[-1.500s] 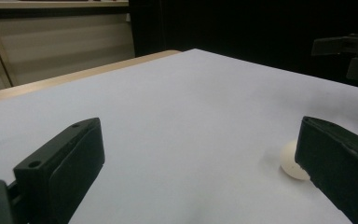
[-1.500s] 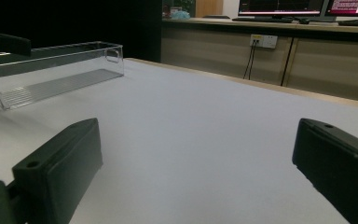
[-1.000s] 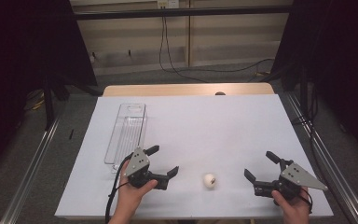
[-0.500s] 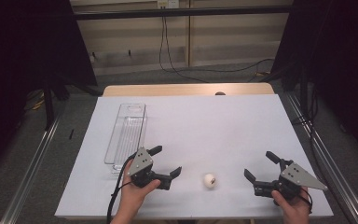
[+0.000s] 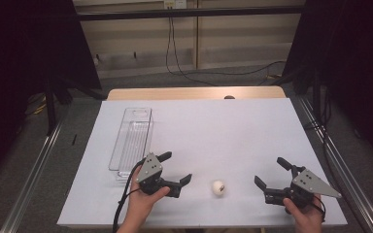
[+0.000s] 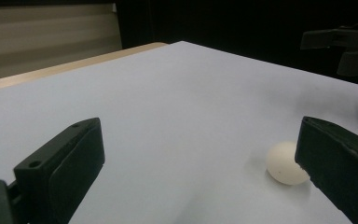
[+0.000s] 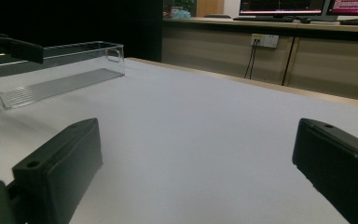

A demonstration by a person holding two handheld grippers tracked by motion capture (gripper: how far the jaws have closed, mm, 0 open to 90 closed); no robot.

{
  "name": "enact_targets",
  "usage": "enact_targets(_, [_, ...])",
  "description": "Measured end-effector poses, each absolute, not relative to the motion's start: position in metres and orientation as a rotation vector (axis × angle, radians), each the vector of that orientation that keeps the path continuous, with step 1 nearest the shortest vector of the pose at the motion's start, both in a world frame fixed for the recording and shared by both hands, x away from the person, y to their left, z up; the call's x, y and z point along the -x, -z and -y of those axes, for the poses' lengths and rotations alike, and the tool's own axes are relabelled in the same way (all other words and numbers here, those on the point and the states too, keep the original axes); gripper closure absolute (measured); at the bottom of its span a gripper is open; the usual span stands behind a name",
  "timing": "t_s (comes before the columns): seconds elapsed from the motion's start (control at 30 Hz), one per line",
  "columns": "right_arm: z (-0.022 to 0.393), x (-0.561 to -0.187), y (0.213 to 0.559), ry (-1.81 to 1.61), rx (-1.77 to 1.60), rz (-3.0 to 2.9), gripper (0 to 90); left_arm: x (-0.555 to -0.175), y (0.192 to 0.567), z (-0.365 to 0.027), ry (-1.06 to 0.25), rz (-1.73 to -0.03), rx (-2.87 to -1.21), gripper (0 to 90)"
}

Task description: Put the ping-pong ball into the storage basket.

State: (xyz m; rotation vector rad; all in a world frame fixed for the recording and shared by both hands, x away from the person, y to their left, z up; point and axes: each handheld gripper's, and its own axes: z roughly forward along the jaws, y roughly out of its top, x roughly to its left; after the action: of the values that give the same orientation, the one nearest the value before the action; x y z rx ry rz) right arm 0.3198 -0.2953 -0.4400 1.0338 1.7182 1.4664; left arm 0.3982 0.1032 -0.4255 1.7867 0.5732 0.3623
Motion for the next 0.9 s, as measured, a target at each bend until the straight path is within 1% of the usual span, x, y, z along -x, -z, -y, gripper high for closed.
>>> enact_targets(0.17, [0.295, -0.32, 0.44, -1.468, -1.035, -1.72, 1.0, -0.398, 0.427, -0.1, -0.346, -0.574, -1.775, 1.6])
enact_targets(0.23, [0.295, -0.32, 0.44, -1.471, -1.034, -1.722, 1.0, -0.399, 0.426, -0.101, -0.358, -0.564, -1.799, 1.6])
enact_targets(0.9, [0.295, -0.32, 0.44, -1.472, -1.032, -1.714, 0.9, -0.398, 0.428, -0.089, -0.317, -0.58, -1.818, 1.6])
